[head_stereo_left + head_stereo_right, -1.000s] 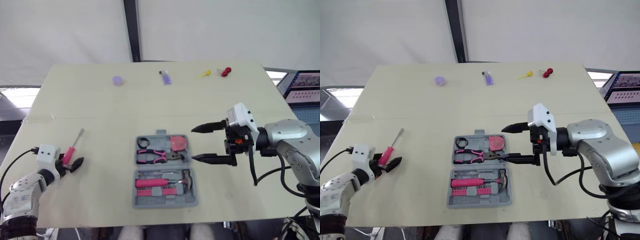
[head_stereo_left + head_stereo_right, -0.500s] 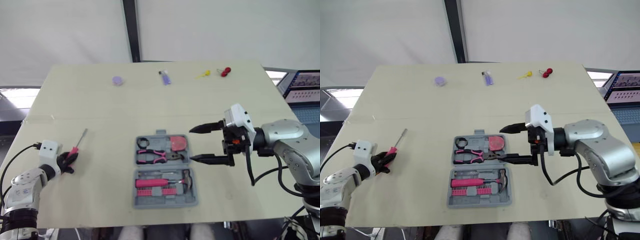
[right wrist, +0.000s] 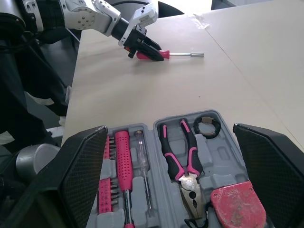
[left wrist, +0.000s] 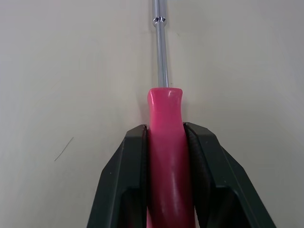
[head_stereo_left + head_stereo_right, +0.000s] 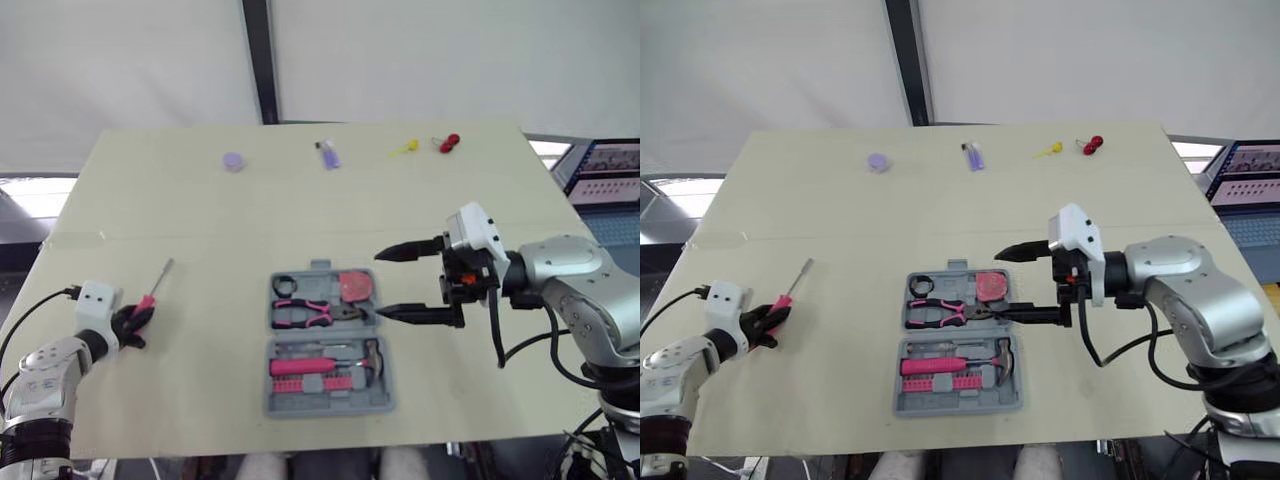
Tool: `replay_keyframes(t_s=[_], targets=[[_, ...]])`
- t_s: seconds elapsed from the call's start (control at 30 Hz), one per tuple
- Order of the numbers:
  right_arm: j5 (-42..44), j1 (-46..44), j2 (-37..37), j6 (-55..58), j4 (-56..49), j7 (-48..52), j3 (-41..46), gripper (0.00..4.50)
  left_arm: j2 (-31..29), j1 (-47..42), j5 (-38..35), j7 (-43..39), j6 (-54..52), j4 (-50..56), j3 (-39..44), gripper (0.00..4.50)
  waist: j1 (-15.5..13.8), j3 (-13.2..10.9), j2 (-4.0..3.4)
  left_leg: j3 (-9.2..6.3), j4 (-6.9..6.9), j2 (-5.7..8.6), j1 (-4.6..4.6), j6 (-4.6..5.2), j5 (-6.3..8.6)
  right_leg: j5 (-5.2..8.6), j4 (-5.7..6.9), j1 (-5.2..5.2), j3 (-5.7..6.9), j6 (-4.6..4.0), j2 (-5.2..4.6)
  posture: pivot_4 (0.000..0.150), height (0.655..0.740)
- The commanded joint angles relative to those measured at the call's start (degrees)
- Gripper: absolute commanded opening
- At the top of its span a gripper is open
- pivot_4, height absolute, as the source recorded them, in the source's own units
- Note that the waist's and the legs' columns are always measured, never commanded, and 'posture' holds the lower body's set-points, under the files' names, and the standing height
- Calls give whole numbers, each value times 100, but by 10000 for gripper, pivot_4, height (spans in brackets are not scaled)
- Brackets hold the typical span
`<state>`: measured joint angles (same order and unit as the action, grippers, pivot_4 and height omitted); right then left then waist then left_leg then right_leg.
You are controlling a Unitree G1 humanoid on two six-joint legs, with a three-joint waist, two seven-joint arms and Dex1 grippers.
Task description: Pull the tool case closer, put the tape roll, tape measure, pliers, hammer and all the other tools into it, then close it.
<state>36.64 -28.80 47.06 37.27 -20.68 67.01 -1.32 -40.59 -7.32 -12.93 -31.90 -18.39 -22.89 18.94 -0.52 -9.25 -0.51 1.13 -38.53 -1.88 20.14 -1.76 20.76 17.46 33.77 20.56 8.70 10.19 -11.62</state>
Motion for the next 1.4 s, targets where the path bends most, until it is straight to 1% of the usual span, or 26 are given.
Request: replay_keyframes(t_s=[0.03,0.13,0.27,0.43,0.53,0.67,0.77,0.83,0.9,1.1,1.23,1.33,1.4], targets=[[83,-49,45,-107,-42,-18,261,45000,-169,164,-1,-73,-173,414,62,6552,42,-1,1,0,3,0,0,0,0,0,0,1,1,0,0,1500,7400],[159,64,273,-19,-64,79,469,45000,-456,165,-111,-325,-439,1231,63,6552,48,-12,17,0,8,0,6,0,0,0,-2,6,2,0,0,1500,7400],[161,171,557,-34,-16,208,601,45000,-878,-143,-445,-950,-928,2213,-57,6552,36,-33,49,-3,3,0,11,0,0,0,-4,7,3,0,-1,1500,7400],[45,472,686,-143,-51,256,594,45000,-1522,-633,-826,-2004,-1491,3336,-741,6552,44,-35,49,-2,6,0,12,-2,1,0,-8,7,2,0,-1,1500,7400],[-46,733,734,-224,0,229,614,45000,-1732,-910,-939,-2531,-1779,3931,-1451,6552,58,-40,41,5,21,0,6,-2,1,0,-12,8,1,0,-1,1500,7400],[-83,978,776,-235,-130,169,644,45000,-1652,-1545,-962,-2938,-2294,4394,-2472,6552,50,-46,39,13,22,0,8,-2,0,0,-12,14,-3,0,0,1500,7400],[-71,1215,824,-194,-291,134,728,45000,-1411,-2082,-801,-2981,-2645,4546,-3216,6552,8,-50,44,12,12,0,13,-1,1,0,-12,13,-4,0,0,1500,7400],[-34,1349,833,-155,-394,100,783,45000,-1309,-2242,-613,-2933,-2767,4618,-3616,6552,-46,-51,45,12,6,0,14,-1,1,0,-12,13,-4,0,0,1500,7400],[27,1518,812,-95,-480,62,857,45000,-1187,-2334,-615,-2949,-3032,4852,-3960,6552,-71,-51,46,13,6,0,14,-1,1,0,-12,13,-5,0,0,1500,7400],[204,1992,897,86,-818,54,1040,45000,-1053,-2590,-721,-3001,-3755,5313,-4493,6552,-118,-57,52,10,-14,0,23,-1,1,0,-10,12,-6,0,1,1500,7400],[236,2263,1040,94,-921,94,1188,45000,-899,-2728,-827,-2829,-4367,5540,-4680,6552,-136,-59,55,6,-29,0,24,2,3,0,-10,6,-6,0,1,1500,7400],[307,2441,1098,129,-997,80,1312,45000,-739,-2844,-848,-2678,-4876,5808,-5059,6552,-165,-60,56,4,-33,0,27,4,4,0,-9,6,-6,0,1,1500,7400],[332,2493,1107,150,-1039,51,1339,45000,-603,-2917,-903,-2552,-5159,5843,-5124,6552,-193,-60,56,4,-38,0,28,5,4,0,-8,5,-7,0,1,1500,7400]])
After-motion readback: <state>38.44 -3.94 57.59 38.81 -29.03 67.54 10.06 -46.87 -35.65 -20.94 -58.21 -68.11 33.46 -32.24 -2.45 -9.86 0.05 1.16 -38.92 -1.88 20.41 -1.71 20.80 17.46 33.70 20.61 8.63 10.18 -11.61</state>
